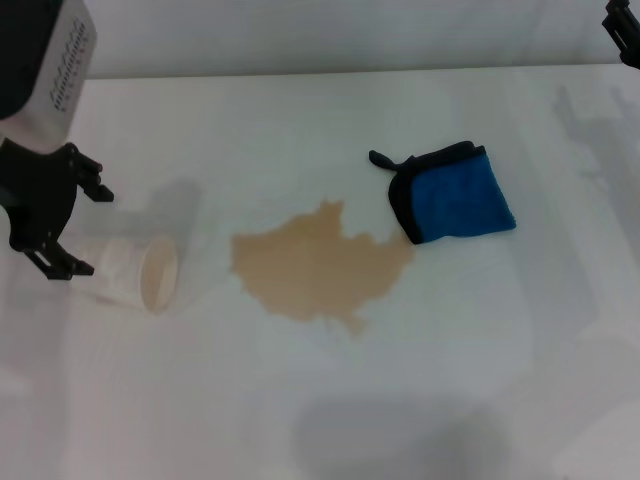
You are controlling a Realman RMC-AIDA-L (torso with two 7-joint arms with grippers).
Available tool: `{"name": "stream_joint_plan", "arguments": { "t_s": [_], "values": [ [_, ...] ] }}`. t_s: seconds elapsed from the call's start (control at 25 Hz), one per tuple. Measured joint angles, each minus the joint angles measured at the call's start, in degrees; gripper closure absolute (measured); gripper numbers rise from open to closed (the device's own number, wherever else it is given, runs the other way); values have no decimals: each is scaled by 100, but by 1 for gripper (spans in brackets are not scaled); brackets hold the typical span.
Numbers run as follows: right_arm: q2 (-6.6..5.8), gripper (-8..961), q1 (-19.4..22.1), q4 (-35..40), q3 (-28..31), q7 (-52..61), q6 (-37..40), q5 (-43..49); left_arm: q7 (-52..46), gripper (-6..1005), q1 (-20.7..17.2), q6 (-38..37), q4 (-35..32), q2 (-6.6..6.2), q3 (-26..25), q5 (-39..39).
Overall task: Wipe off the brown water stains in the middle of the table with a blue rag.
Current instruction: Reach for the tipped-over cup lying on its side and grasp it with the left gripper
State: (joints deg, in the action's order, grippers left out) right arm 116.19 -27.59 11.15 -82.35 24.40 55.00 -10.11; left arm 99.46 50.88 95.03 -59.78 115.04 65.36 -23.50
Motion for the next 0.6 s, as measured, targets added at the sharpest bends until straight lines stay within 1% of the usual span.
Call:
{"name": "stream_joint_plan", "arguments": {
  "t_s": [0.16,0.2,0.28,0.6],
  "values": [
    [0,95,-1,-14,9,2,0,0,-32,116,9,-36,50,42,64,47],
    [0,95,-1,-25,12,3,0,0,-28,116,-6,-89,79,72,80,41],
    [0,95,-1,-27,13,3,0,0,-22,116,-14,-122,99,82,91,39],
    [-9,95,-1,-46,18,4,1,0,-6,117,-46,-478,428,171,276,42]
  ]
}}
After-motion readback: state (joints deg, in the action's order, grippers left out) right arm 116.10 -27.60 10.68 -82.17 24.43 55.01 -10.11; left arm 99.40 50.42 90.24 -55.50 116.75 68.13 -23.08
